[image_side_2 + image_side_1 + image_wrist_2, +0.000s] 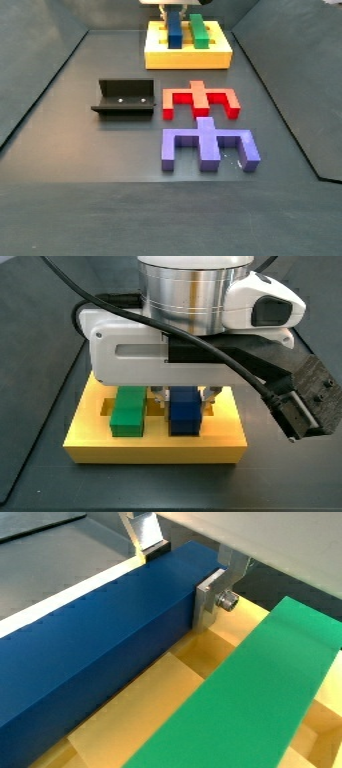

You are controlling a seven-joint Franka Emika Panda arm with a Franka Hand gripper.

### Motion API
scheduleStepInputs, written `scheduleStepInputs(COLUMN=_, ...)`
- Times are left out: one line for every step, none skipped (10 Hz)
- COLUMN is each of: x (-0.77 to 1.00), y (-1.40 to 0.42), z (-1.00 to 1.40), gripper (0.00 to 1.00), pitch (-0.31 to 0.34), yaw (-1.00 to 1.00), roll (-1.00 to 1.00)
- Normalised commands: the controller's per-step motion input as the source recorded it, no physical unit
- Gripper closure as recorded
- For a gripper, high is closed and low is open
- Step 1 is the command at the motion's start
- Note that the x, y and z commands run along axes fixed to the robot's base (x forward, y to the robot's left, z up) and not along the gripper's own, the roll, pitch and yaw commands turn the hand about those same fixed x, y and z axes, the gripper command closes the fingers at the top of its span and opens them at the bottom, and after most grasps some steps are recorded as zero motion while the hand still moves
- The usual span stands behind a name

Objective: Pick up the blue object. Move up. Move to above the board. Insert the blue object.
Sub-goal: Insert the blue object.

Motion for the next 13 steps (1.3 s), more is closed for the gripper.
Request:
scheduleStepInputs(x=0.0, y=0.06, z=-0.2, gripper=1.0, pitch=0.0, yaw=-0.22, roll=-0.05)
scheduleStepInputs(x=0.0, y=0.07, z=-0.15, gripper=1.0, pitch=-0.017, yaw=-0.16, roll=-0.13)
scheduleStepInputs(x=0.0, y=0.07, z=-0.14, gripper=1.0, pitch=-0.079, yaw=-0.15, roll=-0.2)
scheduleStepInputs(x=0.0, y=0.0, z=-0.15, gripper=1.0, pitch=-0.08, yaw=-0.06, roll=-0.17)
scheduleStepInputs(x=0.0, y=0.0, z=-0.15, gripper=1.0, pitch=-0.076, yaw=0.0, roll=-0.15)
scheduleStepInputs(x=0.02, y=0.0, z=-0.17, gripper=1.0, pitch=-0.08, yaw=0.0, roll=-0.15)
scheduleStepInputs(x=0.02, y=0.0, z=-0.17, gripper=1.0, pitch=-0.086, yaw=0.0, roll=-0.15)
scheduleStepInputs(x=0.0, y=-0.01, z=-0.17, gripper=1.0, pitch=-0.067, yaw=0.0, roll=-0.13)
scheduleStepInputs(x=0.0, y=-0.1, z=-0.18, gripper=1.0, pitch=-0.046, yaw=0.0, roll=-0.11)
scheduleStepInputs(x=0.01, y=-0.1, z=-0.18, gripper=1.0, pitch=-0.047, yaw=0.0, roll=-0.11)
scheduleStepInputs(x=0.0, y=-0.16, z=-0.2, gripper=1.0, pitch=-0.067, yaw=0.0, roll=-0.1)
scheduleStepInputs(x=0.0, y=-0.2, z=-0.19, gripper=1.0, pitch=-0.061, yaw=0.0, roll=-0.1)
scheduleStepInputs(x=0.0, y=0.0, z=-0.18, gripper=1.0, pitch=-0.033, yaw=0.0, roll=-0.05)
